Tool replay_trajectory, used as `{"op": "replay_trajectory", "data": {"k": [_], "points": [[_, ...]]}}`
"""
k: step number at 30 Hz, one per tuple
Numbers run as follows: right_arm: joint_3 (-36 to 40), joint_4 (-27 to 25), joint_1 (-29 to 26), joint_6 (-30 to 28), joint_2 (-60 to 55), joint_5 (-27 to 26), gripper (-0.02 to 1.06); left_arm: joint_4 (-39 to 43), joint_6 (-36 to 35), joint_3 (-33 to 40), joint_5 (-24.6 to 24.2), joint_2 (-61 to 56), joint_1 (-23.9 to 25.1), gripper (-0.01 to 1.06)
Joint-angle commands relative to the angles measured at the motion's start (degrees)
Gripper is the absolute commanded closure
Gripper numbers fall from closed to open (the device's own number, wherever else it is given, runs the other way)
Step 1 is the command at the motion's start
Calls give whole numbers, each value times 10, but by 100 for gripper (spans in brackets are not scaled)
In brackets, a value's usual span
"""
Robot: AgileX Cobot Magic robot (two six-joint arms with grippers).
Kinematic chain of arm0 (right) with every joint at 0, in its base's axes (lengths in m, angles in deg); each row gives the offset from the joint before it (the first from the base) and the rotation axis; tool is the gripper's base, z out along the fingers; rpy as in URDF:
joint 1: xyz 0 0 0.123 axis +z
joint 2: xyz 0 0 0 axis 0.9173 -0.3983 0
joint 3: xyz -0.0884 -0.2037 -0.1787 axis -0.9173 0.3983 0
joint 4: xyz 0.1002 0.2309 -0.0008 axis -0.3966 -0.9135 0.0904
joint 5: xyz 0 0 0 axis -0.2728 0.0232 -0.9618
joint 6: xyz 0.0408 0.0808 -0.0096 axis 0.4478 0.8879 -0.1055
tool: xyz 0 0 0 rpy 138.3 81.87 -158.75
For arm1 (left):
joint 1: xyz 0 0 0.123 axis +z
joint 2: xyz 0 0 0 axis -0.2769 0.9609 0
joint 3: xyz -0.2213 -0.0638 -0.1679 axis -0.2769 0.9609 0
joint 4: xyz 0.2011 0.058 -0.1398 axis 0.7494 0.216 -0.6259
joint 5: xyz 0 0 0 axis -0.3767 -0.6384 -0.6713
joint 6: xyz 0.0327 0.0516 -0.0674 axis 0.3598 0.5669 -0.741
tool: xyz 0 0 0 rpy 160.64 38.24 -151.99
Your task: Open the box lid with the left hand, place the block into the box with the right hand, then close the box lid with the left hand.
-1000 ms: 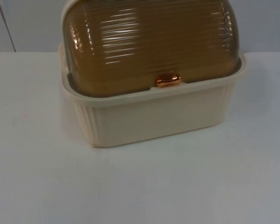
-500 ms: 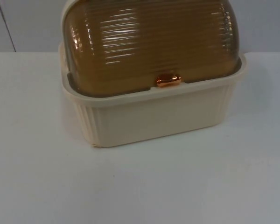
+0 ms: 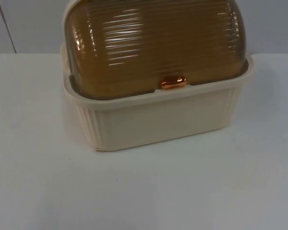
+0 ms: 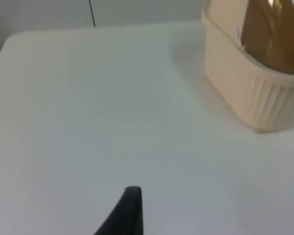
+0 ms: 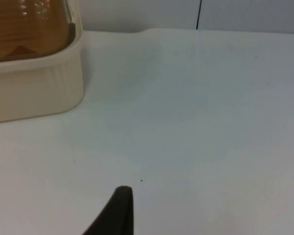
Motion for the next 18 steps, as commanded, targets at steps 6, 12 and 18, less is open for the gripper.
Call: {"op": "replay_trajectory", "data": {"k": [6, 12, 18], "points": [[8, -1, 0, 0, 1, -2, 0, 47, 1, 3, 0, -1, -4, 1], [9, 0, 0, 22, 1, 0, 0, 55, -27, 7, -4, -1, -4, 1], [9, -2, 0, 22, 1, 0, 0, 53, -25, 7, -4, -1, -4, 1]]}}
